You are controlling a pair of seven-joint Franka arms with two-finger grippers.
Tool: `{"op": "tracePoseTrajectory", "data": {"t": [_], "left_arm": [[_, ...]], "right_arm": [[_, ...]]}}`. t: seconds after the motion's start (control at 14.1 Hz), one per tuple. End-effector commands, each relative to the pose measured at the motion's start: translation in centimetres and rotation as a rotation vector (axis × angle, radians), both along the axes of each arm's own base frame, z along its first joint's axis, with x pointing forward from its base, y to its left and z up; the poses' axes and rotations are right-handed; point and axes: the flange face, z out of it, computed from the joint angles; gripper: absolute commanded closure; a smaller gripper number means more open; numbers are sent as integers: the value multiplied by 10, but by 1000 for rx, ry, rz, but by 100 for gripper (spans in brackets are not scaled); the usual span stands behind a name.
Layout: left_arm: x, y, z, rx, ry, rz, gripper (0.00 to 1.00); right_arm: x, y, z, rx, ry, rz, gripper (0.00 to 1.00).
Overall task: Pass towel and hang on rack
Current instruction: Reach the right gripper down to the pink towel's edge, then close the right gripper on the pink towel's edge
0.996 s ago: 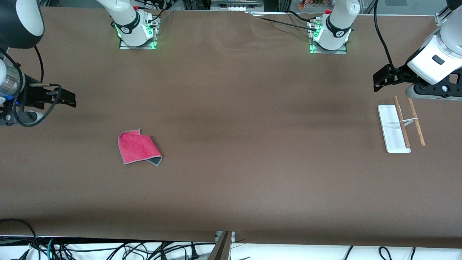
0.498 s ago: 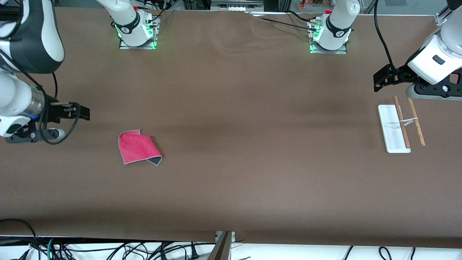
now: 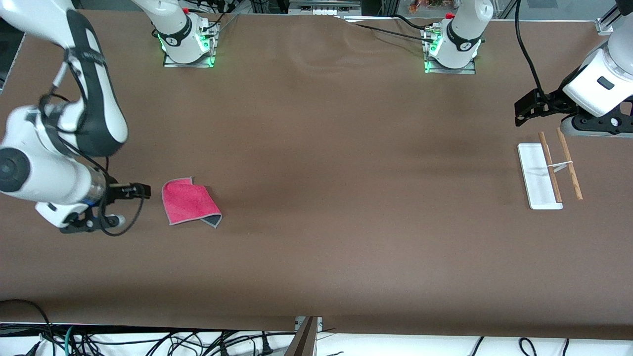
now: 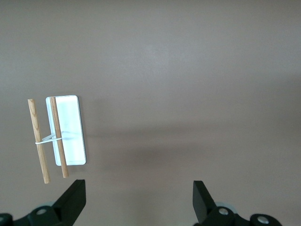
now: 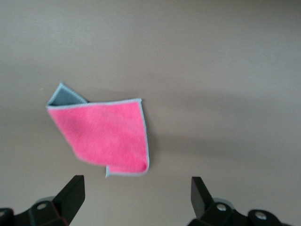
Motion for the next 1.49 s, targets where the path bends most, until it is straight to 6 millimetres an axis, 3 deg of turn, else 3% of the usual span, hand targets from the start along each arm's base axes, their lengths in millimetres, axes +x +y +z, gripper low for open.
{"op": "tracePoseTrajectory", "data": {"t": [0.0, 0.21, 0.5, 0.85, 0.92, 1.07, 1.42], "left_arm": [[0, 0, 5, -6, -5, 16, 0], [-1, -1, 5, -4, -2, 16, 0], [-4, 1, 5, -2, 4, 19, 0], [-9, 0, 5, -2, -3, 14, 0], [-9, 0, 6, -2, -4, 14, 0], [-9, -4, 7, -2, -7, 9, 0], [-8, -4, 7, -1, -7, 8, 0]], "right_arm": [[11, -4, -42, 25, 3, -6, 0], [18, -1, -97, 49, -7, -13, 0], [15, -1, -140, 57, -2, -8, 0], [11, 4, -158, 103, 4, -40, 2], [11, 4, -162, 107, 9, -46, 11], [10, 7, -163, 110, 15, -47, 42], [8, 6, -170, 107, 24, -46, 44]]}}
